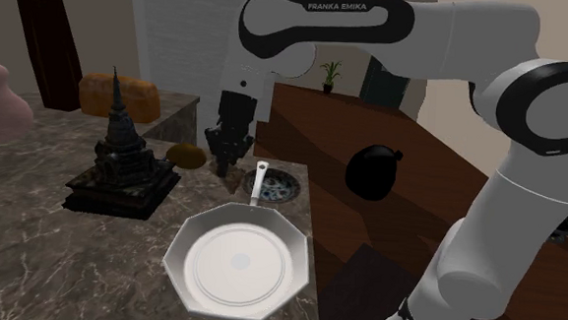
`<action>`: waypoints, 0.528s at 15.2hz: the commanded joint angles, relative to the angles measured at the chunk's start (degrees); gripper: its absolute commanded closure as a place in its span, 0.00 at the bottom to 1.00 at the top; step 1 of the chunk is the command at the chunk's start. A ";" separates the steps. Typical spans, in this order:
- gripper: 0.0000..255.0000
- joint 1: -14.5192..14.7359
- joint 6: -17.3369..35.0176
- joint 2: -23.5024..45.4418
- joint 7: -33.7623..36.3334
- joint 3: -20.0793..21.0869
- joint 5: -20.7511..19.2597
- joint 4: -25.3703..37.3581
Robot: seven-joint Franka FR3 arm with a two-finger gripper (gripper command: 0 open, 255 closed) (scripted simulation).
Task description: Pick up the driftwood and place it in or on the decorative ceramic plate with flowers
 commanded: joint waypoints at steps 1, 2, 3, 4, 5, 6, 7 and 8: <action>1.00 -1.48 -1.10 -1.44 -2.89 -1.51 0.05 -1.46; 1.00 -2.16 -1.65 -2.05 -4.22 -2.25 0.00 -2.04; 1.00 -2.84 -2.22 -2.60 -5.54 -3.00 -0.10 -2.55; 1.00 -3.50 -2.78 -3.09 -6.84 -3.77 -0.24 -2.99; 1.00 -4.17 -3.35 -3.52 -8.14 -4.54 -0.41 -3.37; 1.00 -4.84 -3.92 -3.89 -9.43 -5.30 -0.62 -3.67; 1.00 -5.51 -4.48 -4.19 -10.72 -6.07 -0.87 -3.92; 1.00 -6.18 -5.05 -4.44 -11.99 -6.82 -1.14 -4.09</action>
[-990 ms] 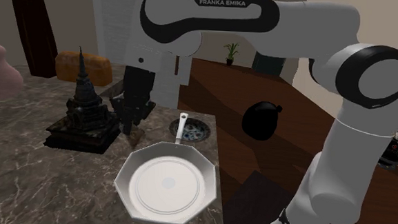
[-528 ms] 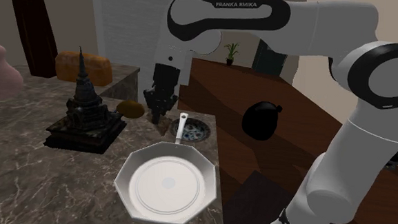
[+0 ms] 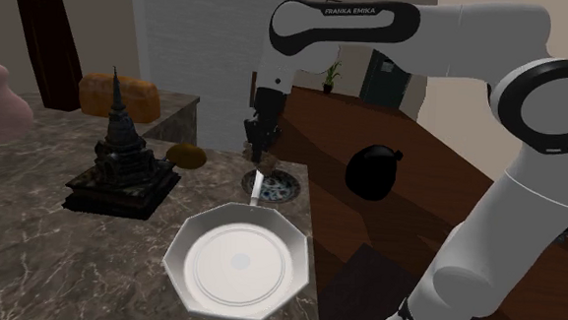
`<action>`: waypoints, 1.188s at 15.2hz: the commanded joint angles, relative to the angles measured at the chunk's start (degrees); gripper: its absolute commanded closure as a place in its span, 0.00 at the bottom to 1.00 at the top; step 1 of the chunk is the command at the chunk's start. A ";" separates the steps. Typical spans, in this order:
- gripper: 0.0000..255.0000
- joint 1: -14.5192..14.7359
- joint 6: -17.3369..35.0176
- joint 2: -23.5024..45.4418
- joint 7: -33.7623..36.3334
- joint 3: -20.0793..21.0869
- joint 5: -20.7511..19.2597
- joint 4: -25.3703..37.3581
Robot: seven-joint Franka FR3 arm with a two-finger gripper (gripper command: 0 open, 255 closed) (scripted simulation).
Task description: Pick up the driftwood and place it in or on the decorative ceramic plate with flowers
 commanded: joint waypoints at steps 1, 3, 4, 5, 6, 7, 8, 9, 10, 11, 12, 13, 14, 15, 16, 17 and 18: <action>1.00 -1.43 -1.09 -1.30 -2.91 -1.63 -0.42 -1.30; 1.00 -2.73 -2.22 -1.49 -5.43 -3.17 -1.09 -1.33; 1.00 -3.12 -2.55 -1.50 -6.17 -3.62 -1.30 -1.28; 1.00 -3.09 -1.82 -1.50 -6.39 -3.59 -1.29 -2.04; 1.00 -3.07 -1.10 -1.49 -6.61 -3.56 -1.27 -2.78; 1.00 -3.05 -0.38 -1.46 -6.82 -3.53 -1.26 -3.50; 1.00 -3.04 0.34 -1.43 -7.04 -3.50 -1.24 -4.21; 1.00 -3.02 1.05 -1.38 -7.25 -3.47 -1.22 -4.91; 1.00 -3.00 1.77 -1.31 -7.47 -3.44 -1.20 -5.60; 1.00 -2.98 2.49 -1.24 -7.68 -3.41 -1.18 -6.27; 1.00 -2.96 3.21 -1.15 -7.89 -3.38 -1.15 -6.93; 1.00 -2.94 3.92 -1.05 -8.10 -3.35 -1.12 -7.58; 1.00 -2.91 4.64 -0.94 -8.31 -3.31 -1.10 -8.21; 1.00 -2.89 5.36 -0.82 -8.52 -3.28 -1.07 -8.83; 1.00 -2.87 6.07 -0.68 -8.73 -3.25 -1.03 -9.44; 1.00 -2.84 6.79 -0.54 -8.94 -3.22 -1.00 -10.04; 1.00 -2.82 7.36 -0.41 -9.10 -3.20 -0.97 -10.51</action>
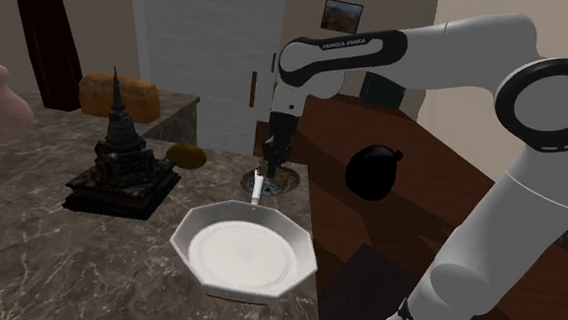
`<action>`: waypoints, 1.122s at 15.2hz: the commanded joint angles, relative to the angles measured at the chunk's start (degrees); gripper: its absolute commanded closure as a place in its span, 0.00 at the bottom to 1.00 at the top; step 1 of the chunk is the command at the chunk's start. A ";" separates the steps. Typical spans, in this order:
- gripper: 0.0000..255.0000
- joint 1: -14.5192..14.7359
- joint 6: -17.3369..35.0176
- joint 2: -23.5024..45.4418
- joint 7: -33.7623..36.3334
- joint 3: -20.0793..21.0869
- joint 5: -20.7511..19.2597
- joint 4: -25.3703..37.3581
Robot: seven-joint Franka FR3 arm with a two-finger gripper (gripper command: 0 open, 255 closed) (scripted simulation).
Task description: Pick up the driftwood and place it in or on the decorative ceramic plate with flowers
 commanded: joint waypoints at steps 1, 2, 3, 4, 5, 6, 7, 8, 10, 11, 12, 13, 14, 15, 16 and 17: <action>1.00 0.00 0.71 0.33 -0.28 0.01 -0.03 -0.63; 1.00 0.00 0.70 0.33 -0.28 0.01 -0.03 -0.62; 1.00 0.00 0.70 0.34 -0.28 0.01 -0.03 -0.62; 1.00 0.00 0.70 0.34 -0.28 0.01 -0.03 -0.62; 1.00 0.00 0.70 0.34 -0.28 0.01 -0.03 -0.62; 1.00 0.00 0.70 0.34 -0.28 0.01 -0.03 -0.62; 1.00 0.00 0.70 0.34 -0.28 0.01 -0.03 -0.62; 0.00 0.05 0.74 0.33 -0.20 0.06 0.00 -0.64; 0.00 0.09 0.69 0.29 -0.10 0.10 0.02 -0.59; 0.00 0.09 0.69 0.27 -0.09 0.11 0.03 -0.60; 0.00 0.09 0.69 0.28 -0.10 0.11 0.03 -0.59; 0.00 0.00 0.71 0.34 -0.28 0.01 -0.03 -0.62; 0.00 -0.28 -1.16 0.45 -0.15 -0.31 -0.29 1.29; 0.00 -0.55 -3.04 0.64 -0.02 -0.61 -0.54 3.28; 0.00 -0.81 -4.91 0.91 0.11 -0.91 -0.77 5.36; 0.00 -1.01 -6.39 1.18 0.22 -1.15 -0.94 7.06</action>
